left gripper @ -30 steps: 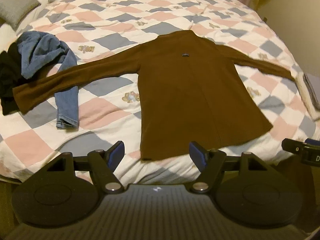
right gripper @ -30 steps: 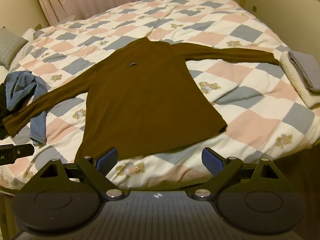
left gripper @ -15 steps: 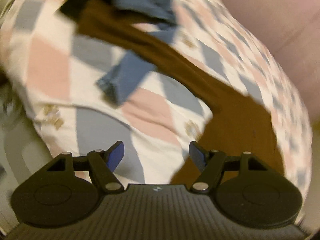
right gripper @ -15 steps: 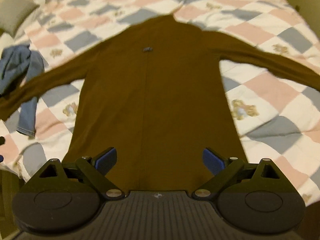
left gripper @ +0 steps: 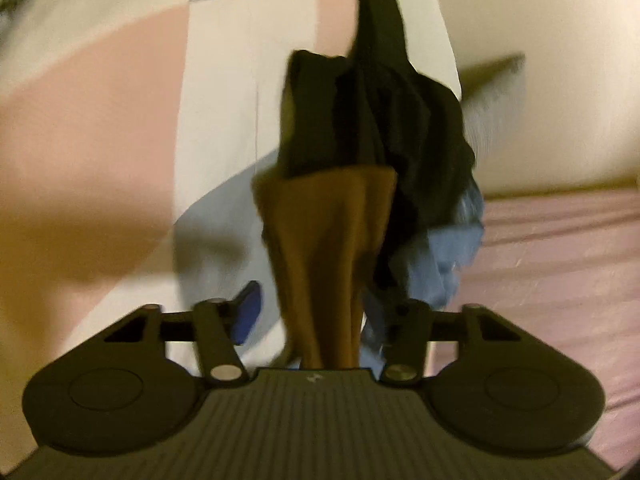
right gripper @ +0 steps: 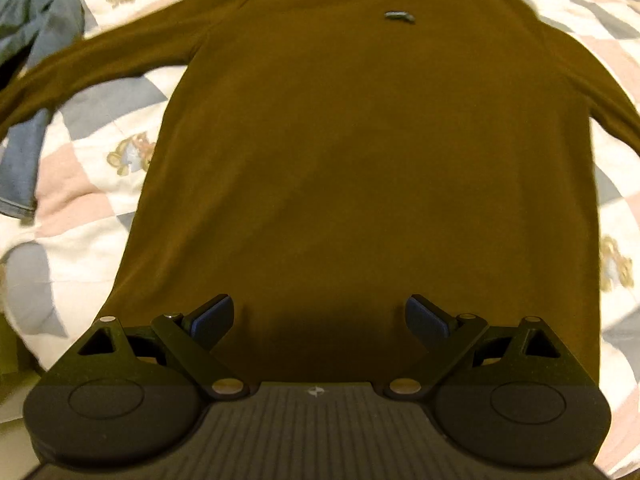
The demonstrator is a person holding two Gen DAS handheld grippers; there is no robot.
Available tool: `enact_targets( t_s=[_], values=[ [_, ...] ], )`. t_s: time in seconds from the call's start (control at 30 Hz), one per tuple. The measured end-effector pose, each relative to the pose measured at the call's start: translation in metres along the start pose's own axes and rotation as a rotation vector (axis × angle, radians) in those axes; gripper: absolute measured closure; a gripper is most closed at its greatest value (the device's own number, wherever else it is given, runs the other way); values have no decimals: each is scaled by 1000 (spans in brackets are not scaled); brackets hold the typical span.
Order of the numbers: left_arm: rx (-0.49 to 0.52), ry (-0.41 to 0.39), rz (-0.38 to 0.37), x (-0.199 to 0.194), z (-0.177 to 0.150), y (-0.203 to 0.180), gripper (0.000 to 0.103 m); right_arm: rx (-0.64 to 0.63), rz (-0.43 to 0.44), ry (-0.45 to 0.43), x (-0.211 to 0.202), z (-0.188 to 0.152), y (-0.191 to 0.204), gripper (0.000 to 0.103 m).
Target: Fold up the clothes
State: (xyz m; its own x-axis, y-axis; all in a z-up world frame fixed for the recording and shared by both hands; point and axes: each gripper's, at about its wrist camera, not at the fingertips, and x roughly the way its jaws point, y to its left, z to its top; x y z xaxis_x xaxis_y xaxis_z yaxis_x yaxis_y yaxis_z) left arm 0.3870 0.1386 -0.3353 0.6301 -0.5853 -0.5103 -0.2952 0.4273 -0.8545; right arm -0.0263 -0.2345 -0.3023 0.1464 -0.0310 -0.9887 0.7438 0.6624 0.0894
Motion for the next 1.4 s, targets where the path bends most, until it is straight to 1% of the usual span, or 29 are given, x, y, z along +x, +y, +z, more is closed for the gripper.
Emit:
enact_targets(
  t_s=[0.03,0.13,0.33,0.4,0.47,0.6,0.67,0.73,0.77,0.83,0.87,0.93,1.0,1.07,1.1,1.17,1.2,1.23,1.3,1.33,1.4],
  values=[
    [-20,-9,-8,10,4,5,64,-2,-5,8,4,3,3,8],
    [-33,-25,-26,30,14,17,65,-8,-20,30,17,10,13,8],
    [-21,-49,-89,47,22,26,65,-26,-58,77,35,13,24,7],
    [-6,-48,-113,51,23,27,73,-36,-65,84,39,13,26,6],
    [19,-43,-140,51,23,24,102,-47,-69,88,42,12,27,5],
    [142,-46,-159,33,18,2,102,-50,-44,78,40,9,22,5],
    [233,-56,-168,15,9,-21,102,-40,-18,66,36,7,16,5],
    [377,-67,-167,-5,-8,-58,102,-23,13,51,30,5,8,7],
    [466,-66,-171,-13,-22,-79,102,-8,35,41,26,5,2,8],
    [665,-44,-179,-24,-56,-125,102,26,62,17,18,7,-12,9],
    [768,-28,-193,-27,-79,-149,102,42,74,3,13,8,-20,9],
    [945,22,-244,-29,-134,-190,102,76,108,-37,2,12,-43,10],
    [1079,99,-323,-28,-199,-221,102,114,146,-76,-11,18,-68,11],
    [1209,189,-416,-25,-281,-241,102,180,190,-128,-30,25,-108,14],
    [1259,240,-454,-23,-322,-243,101,212,210,-159,-36,26,-130,17],
    [1329,360,-506,-16,-399,-228,101,288,250,-236,-51,30,-184,22],
    [1363,420,-533,-12,-438,-221,101,333,264,-274,-55,33,-214,29],
    [1396,482,-548,-7,-477,-212,101,372,278,-296,-55,35,-238,37],
    [1450,599,-495,12,-546,-172,101,489,343,-317,-48,42,-291,44],
    [1475,649,-449,23,-572,-148,101,547,396,-327,-42,45,-314,46],
    [1521,734,-325,42,-609,-103,101,638,521,-306,-26,51,-349,46]
  ],
)
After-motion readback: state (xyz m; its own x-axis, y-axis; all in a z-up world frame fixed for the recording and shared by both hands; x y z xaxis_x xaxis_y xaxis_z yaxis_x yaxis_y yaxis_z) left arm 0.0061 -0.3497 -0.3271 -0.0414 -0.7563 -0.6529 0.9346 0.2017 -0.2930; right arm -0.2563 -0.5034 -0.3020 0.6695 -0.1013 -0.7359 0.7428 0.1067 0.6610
